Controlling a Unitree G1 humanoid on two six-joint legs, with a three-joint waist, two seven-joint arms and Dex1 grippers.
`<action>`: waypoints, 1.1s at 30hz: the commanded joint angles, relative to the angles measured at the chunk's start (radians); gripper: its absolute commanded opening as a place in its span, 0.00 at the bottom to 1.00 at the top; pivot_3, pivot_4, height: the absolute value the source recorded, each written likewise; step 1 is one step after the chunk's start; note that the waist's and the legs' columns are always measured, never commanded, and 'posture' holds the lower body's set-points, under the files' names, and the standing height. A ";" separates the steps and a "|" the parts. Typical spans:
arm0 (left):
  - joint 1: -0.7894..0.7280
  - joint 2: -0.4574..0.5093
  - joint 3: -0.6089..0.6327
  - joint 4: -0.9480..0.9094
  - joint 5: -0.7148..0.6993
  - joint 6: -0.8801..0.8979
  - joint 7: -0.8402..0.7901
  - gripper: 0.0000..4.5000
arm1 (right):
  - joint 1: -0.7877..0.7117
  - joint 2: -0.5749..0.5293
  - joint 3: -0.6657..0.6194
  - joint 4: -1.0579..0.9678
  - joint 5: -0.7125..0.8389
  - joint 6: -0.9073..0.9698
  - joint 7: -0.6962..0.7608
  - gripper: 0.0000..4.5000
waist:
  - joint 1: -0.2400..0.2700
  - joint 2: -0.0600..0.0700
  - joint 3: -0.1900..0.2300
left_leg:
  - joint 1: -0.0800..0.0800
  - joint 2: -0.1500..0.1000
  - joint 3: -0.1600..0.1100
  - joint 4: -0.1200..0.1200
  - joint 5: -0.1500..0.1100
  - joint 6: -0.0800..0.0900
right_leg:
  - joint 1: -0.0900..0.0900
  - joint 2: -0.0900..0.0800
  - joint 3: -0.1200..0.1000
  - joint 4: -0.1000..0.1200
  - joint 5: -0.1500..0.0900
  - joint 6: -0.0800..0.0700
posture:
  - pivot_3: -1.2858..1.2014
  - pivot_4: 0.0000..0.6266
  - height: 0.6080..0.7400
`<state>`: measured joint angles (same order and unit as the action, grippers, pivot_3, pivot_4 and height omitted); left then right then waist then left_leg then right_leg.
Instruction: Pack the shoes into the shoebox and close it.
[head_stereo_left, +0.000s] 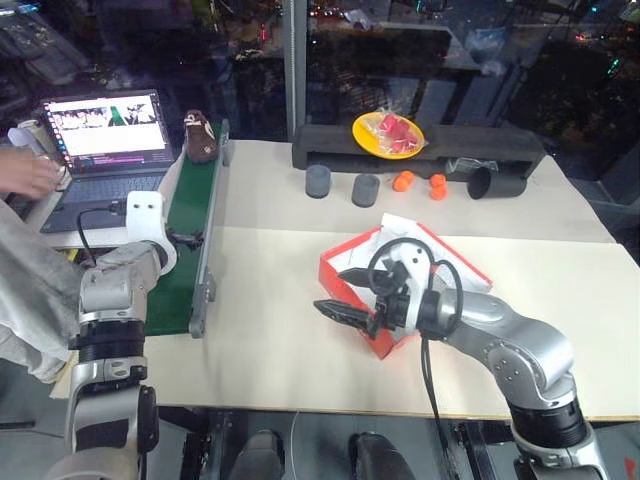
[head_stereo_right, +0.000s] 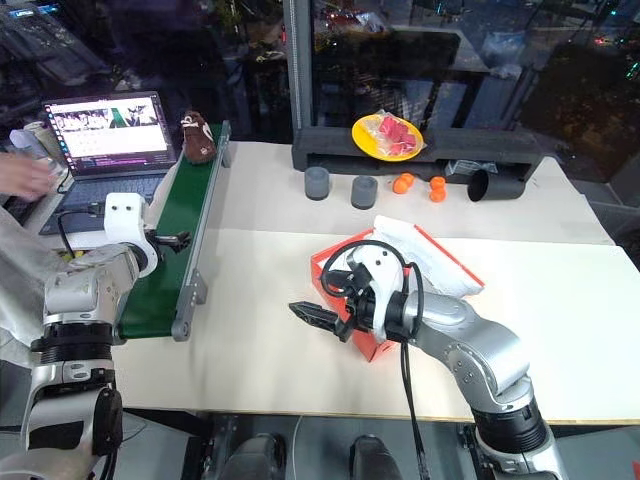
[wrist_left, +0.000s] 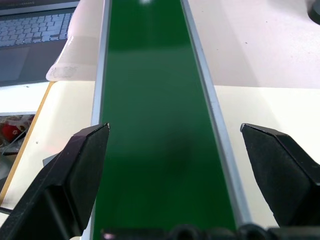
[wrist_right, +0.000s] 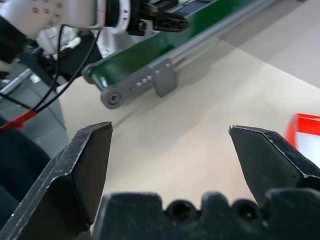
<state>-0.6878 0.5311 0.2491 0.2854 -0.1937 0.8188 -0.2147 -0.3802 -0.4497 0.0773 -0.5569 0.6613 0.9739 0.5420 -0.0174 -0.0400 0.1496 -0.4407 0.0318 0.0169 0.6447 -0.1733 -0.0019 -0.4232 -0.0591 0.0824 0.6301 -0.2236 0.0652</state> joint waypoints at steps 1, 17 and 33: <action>-0.059 0.032 0.001 -0.045 0.013 0.050 0.020 1.00 | -0.005 -0.007 -0.024 -0.030 0.016 0.011 -0.020 0.98 | -0.001 0.000 0.000 | 0.000 0.000 0.000 0.000 0.000 0.000 | 0.000 0.000 0.000 0.000 0.000 0.000 | 0.52 0.24 1.00; -0.147 0.052 -0.006 -0.021 0.041 0.161 0.069 1.00 | 0.008 -0.002 0.000 -0.013 -0.005 0.003 -0.043 0.98 | 0.000 -0.001 0.001 | 0.000 0.000 0.000 0.000 0.000 0.000 | 0.000 0.000 0.000 0.000 0.000 0.000 | 0.52 0.24 1.00; -0.173 0.064 -0.010 -0.028 0.038 0.162 0.051 1.00 | 0.016 -0.006 0.011 0.004 -0.024 -0.017 -0.039 0.98 | 0.000 -0.001 0.001 | 0.000 0.000 0.000 0.000 0.000 0.000 | 0.000 0.000 0.000 0.000 0.000 0.000 | 0.52 0.24 1.00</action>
<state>-0.8257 0.5779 0.2372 0.2882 -0.1600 0.9858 -0.1599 -0.3622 -0.4553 0.1031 -0.5389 0.6396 0.9860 0.5000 -0.0173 -0.0412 0.1503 -0.4408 0.0317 0.0169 0.6447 -0.1733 -0.0019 -0.4233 -0.0590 0.0824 0.6300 -0.2236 0.0652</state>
